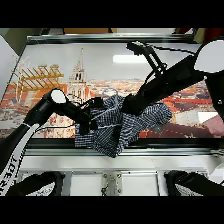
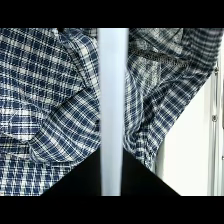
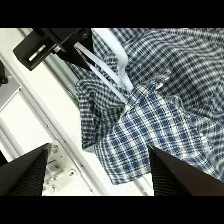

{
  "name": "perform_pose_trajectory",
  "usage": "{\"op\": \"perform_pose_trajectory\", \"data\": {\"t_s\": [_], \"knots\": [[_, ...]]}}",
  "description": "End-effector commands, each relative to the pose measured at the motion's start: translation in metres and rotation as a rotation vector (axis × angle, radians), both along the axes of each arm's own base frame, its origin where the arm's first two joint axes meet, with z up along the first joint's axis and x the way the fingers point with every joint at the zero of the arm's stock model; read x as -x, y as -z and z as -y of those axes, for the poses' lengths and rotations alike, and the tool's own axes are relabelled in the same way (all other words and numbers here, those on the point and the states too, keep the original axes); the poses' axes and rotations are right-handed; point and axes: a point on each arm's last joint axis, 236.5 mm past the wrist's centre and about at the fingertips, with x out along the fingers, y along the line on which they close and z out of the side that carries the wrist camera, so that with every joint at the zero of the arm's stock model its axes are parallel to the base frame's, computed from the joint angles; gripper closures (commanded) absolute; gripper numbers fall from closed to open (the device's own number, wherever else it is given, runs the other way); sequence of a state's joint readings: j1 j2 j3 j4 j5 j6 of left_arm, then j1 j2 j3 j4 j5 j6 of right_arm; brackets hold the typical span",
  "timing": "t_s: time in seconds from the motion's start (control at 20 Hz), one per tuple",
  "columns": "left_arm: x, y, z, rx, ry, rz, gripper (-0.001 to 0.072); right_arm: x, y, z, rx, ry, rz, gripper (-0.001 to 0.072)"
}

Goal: Fold the clothes and pants, and hang the long-sleeved shirts on hangers.

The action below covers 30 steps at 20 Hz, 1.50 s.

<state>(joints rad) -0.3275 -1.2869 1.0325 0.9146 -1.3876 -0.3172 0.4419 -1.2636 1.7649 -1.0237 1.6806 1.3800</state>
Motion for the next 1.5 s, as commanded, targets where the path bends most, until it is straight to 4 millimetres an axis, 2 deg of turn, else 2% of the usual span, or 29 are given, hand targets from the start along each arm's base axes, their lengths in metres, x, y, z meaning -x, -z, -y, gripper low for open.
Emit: {"op": "perform_pose_trajectory", "data": {"t_s": [0.0, 0.15, 0.3, 0.45, 0.55, 0.65, 0.8, 1.0, 1.25, 1.45], "knots": [[-0.001, 0.000, 0.000, -0.001, -0.004, 0.002, 0.0692, -0.004, -0.004, 0.010, -0.006, -0.179, 0.143, 0.0043], [0.000, 0.000, 0.000, -0.001, -0.001, -0.001, 0.0692, -0.015, -0.003, 0.046, -0.039, -0.220, 0.225, 0.0044], [0.000, 0.000, 0.000, -0.001, -0.001, -0.001, 0.0692, -0.021, 0.010, 0.092, -0.180, -0.184, 0.261, 0.0045], [0.000, 0.000, 0.000, 0.001, -0.002, -0.001, 0.0692, -0.034, 0.032, 0.141, -0.353, -0.064, 0.298, 0.0046], [0.000, 0.000, 0.000, 0.001, -0.002, -0.001, 0.0692, -0.040, 0.060, 0.173, -0.393, -0.010, 0.337, 0.0046], [0.000, 0.000, 0.000, 0.001, -0.002, -0.001, 0.0692, -0.039, 0.086, 0.193, -0.409, 0.016, 0.348, 0.0047], [0.000, 0.000, 0.000, 0.001, -0.002, -0.001, 0.0692, -0.035, 0.110, 0.197, -0.445, -0.017, 0.344, 0.0047], [0.000, 0.000, 0.000, 0.001, -0.002, -0.001, 0.0692, -0.032, 0.130, 0.181, -0.503, -0.102, 0.295, 0.0047], [0.000, 0.000, 0.000, 0.000, -0.002, -0.001, 0.0692, -0.038, 0.132, 0.145, -0.638, -0.176, 0.272, 0.0047], [0.000, 0.000, 0.000, 0.000, -0.002, -0.001, 0.0692, -0.037, 0.140, 0.129, -0.667, -0.210, 0.233, 0.0047]]}}
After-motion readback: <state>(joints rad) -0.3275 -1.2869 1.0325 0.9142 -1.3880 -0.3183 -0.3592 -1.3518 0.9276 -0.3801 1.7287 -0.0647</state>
